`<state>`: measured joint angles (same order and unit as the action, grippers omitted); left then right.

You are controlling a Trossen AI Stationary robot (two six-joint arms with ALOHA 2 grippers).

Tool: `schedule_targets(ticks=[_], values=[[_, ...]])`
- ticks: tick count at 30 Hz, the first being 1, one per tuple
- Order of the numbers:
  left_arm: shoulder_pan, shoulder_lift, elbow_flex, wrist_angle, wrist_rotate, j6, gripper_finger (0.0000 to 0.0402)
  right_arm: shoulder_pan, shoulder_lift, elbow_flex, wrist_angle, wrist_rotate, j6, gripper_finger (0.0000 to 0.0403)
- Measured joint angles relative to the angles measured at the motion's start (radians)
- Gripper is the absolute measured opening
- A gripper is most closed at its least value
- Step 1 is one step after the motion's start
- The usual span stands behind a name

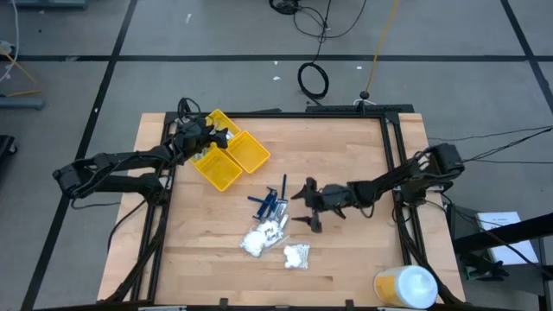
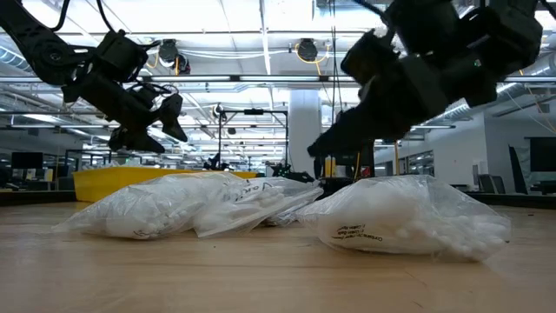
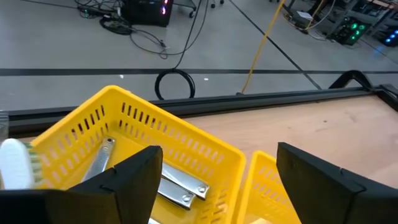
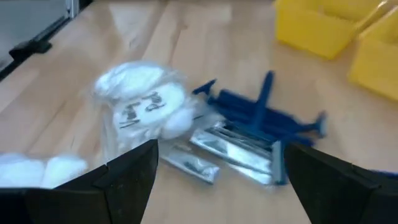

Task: Pick & Place Travel size toiletries
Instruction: Put the silver nail cutter into the top yellow bin

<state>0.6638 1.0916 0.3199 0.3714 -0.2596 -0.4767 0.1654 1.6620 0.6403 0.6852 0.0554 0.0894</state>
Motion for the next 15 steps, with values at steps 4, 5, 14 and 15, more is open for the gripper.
schedule_targets(ticks=[4, 5, 14, 15], values=[[-0.014, 0.000, 0.000, 0.000, 0.000, -0.004, 0.0303, 0.022, 0.122, 0.054, 0.044, -0.005, 0.005, 0.0329], [-0.017, 0.000, 0.000, 0.000, 0.000, -0.004, 0.0304, 0.026, 0.149, 0.068, 0.038, -0.006, 0.000, 0.0329], [-0.039, 0.000, 0.000, 0.000, 0.000, 0.000, 0.0314, 0.027, 0.265, 0.166, -0.061, -0.140, 0.003, 0.0329], [-0.039, 0.000, 0.000, 0.000, 0.000, 0.000, 0.0313, 0.027, 0.265, 0.169, -0.079, -0.143, 0.002, 0.0328]])
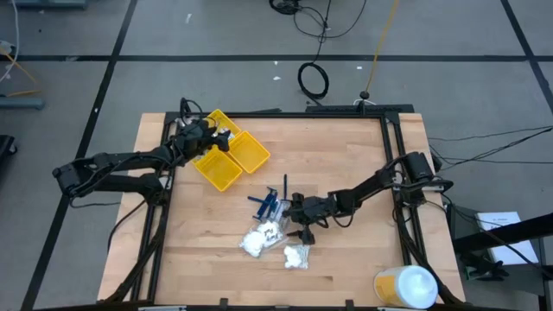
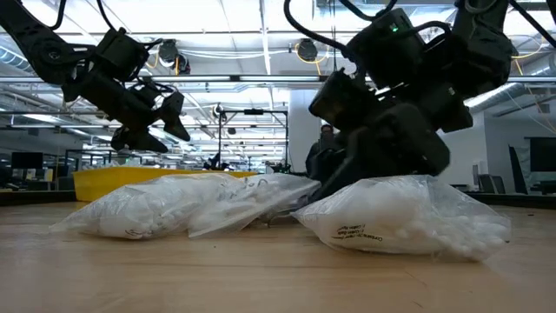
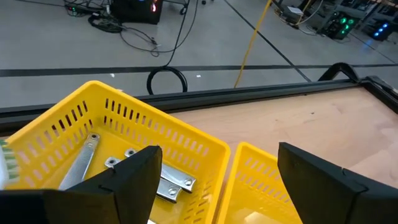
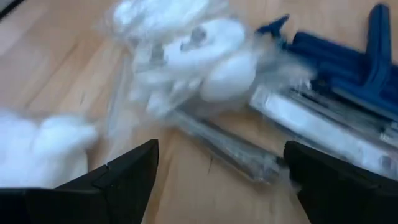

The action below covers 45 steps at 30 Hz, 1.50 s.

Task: Pick & Place Travel size toiletries
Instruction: Put the silver nail cutter into the top yellow bin

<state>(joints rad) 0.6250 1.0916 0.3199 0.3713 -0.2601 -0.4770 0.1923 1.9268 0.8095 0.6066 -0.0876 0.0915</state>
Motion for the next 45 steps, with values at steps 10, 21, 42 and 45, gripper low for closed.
schedule_targets(ticks=[10, 21, 42, 45], values=[[0.000, 0.000, 0.000, 0.000, -0.001, -0.001, 0.0314, -0.001, -0.073, -0.001, -0.189, -0.021, -0.050, 0.0280], [0.000, 0.000, 0.000, 0.000, -0.001, -0.003, 0.0315, -0.001, -0.081, -0.003, -0.203, -0.021, -0.059, 0.0167], [0.000, 0.000, 0.001, -0.019, 0.003, -0.038, 0.0319, -0.001, -0.126, -0.004, -0.224, -0.018, -0.183, 0.0036], [0.000, 0.000, 0.001, -0.028, 0.036, -0.038, 0.0319, -0.001, -0.195, -0.004, -0.293, -0.005, -0.187, 0.0036]])
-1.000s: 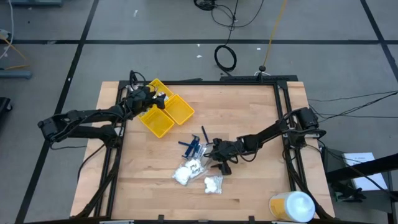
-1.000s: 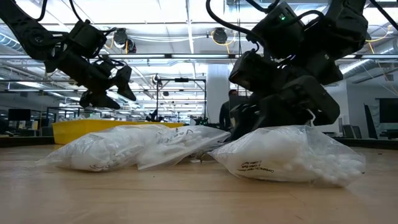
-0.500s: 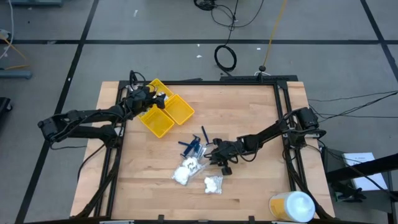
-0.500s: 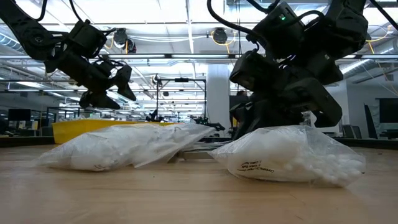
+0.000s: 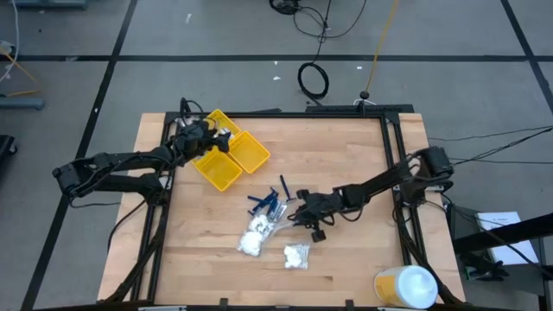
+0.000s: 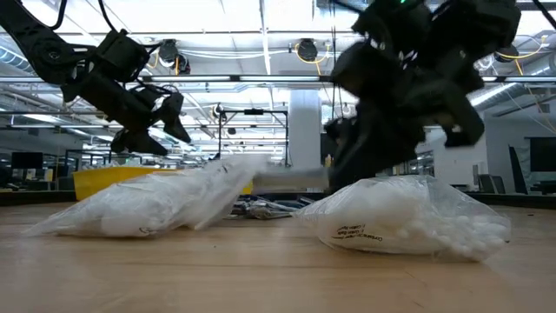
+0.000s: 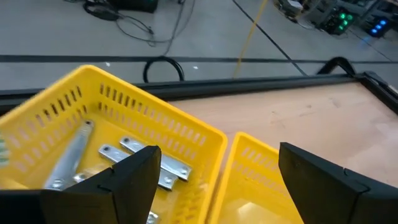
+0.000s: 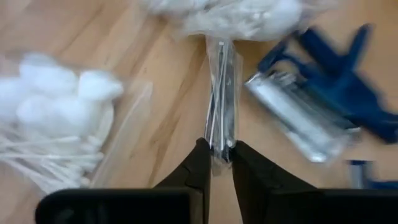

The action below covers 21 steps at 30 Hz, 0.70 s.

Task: Pick & Place Travel size toiletries
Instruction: Put the silver nail cutter into the top yellow bin

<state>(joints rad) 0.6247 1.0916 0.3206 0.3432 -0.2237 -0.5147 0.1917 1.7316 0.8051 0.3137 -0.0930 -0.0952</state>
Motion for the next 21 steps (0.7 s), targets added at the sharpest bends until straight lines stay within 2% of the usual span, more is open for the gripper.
schedule_targets(ticks=[5, 9, 11, 14, 17, 21], values=[[-0.007, 0.000, 0.000, 0.025, 0.071, 0.018, 0.0317, 0.000, -0.146, 0.000, -0.094, 0.143, -0.005, 0.0036], [-0.027, 0.000, 0.000, 0.074, 0.119, 0.018, 0.0321, -0.003, -0.238, -0.007, -0.091, 0.316, -0.058, 0.0036], [-0.047, 0.000, 0.000, 0.130, 0.166, 0.035, 0.0319, -0.013, -0.261, -0.026, -0.024, 0.388, -0.098, 0.0036], [-0.089, 0.000, 0.000, 0.227, 0.244, 0.077, 0.0312, -0.039, -0.271, -0.077, 0.171, 0.455, -0.131, 0.0036], [-0.154, 0.000, 0.000, 0.294, 0.289, 0.140, 0.0306, -0.066, -0.270, -0.137, 0.355, 0.459, -0.133, 0.0036], [-0.261, 0.002, 0.000, 0.306, 0.294, 0.302, 0.0308, -0.080, -0.270, -0.217, 0.498, 0.455, -0.127, 0.0036]])
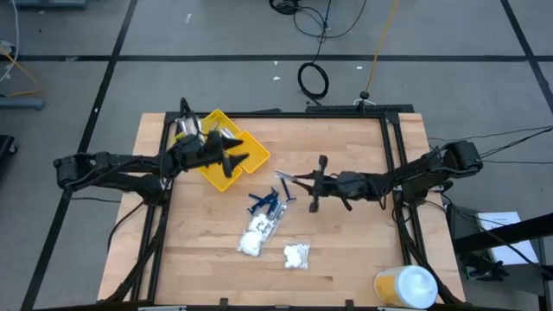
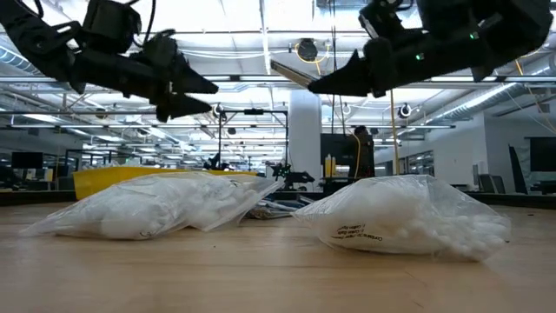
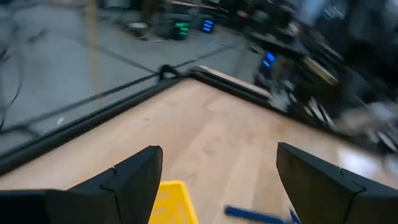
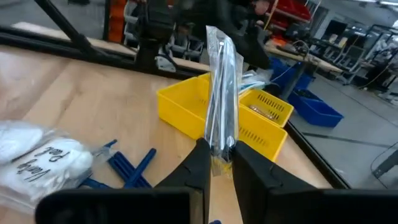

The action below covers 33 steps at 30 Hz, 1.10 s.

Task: Pick & Place Travel size toiletries
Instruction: Put the silver nail cutter into the top yellow bin

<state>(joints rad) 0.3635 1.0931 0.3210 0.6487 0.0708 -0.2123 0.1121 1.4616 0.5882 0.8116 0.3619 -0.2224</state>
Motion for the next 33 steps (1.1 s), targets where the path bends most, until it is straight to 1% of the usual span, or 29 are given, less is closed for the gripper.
schedule_targets(ticks=[2, 4, 6, 11, 14, 17, 19, 21, 27, 30, 33], values=[[-0.045, 0.000, 0.000, 0.004, 0.000, 0.100, 0.0309, -0.002, 0.000, -0.032, 0.061, -0.026, 0.010, 0.0036], [-0.088, 0.000, 0.000, 0.010, -0.001, 0.172, 0.0309, -0.008, 0.000, -0.056, 0.110, -0.082, 0.029, 0.0036], [-0.123, 0.000, 0.000, 0.010, -0.001, 0.213, 0.0306, -0.013, 0.000, -0.071, 0.136, -0.130, 0.049, 0.0036], [-0.193, 0.021, 0.000, 0.020, -0.001, 0.263, 0.0293, -0.016, 0.000, -0.083, 0.203, -0.187, 0.062, 0.0036], [-0.222, 0.072, 0.000, 0.092, -0.001, 0.280, 0.0285, -0.016, 0.000, -0.083, 0.231, -0.236, 0.071, 0.0036], [-0.243, 0.151, 0.005, 0.226, -0.001, 0.322, 0.0278, -0.015, 0.000, -0.083, 0.239, -0.237, 0.072, 0.0036], [-0.256, 0.209, 0.029, 0.317, 0.009, 0.331, 0.0276, -0.015, 0.000, -0.083, 0.237, -0.234, 0.072, 0.0036], [-0.266, 0.266, 0.065, 0.366, 0.039, 0.327, 0.0276, -0.016, 0.000, -0.083, 0.237, -0.234, 0.072, 0.0036], [-0.287, 0.433, 0.221, 0.366, 0.128, 0.333, 0.0278, -0.015, 0.000, -0.083, 0.237, -0.235, 0.072, 0.0036], [-0.297, 0.499, 0.298, 0.364, 0.146, 0.343, 0.0272, -0.015, 0.000, -0.084, 0.233, -0.235, 0.072, 0.0036], [-0.309, 0.546, 0.358, 0.365, 0.188, 0.341, 0.0264, -0.015, 0.000, -0.084, 0.227, -0.235, 0.072, 0.0036]])
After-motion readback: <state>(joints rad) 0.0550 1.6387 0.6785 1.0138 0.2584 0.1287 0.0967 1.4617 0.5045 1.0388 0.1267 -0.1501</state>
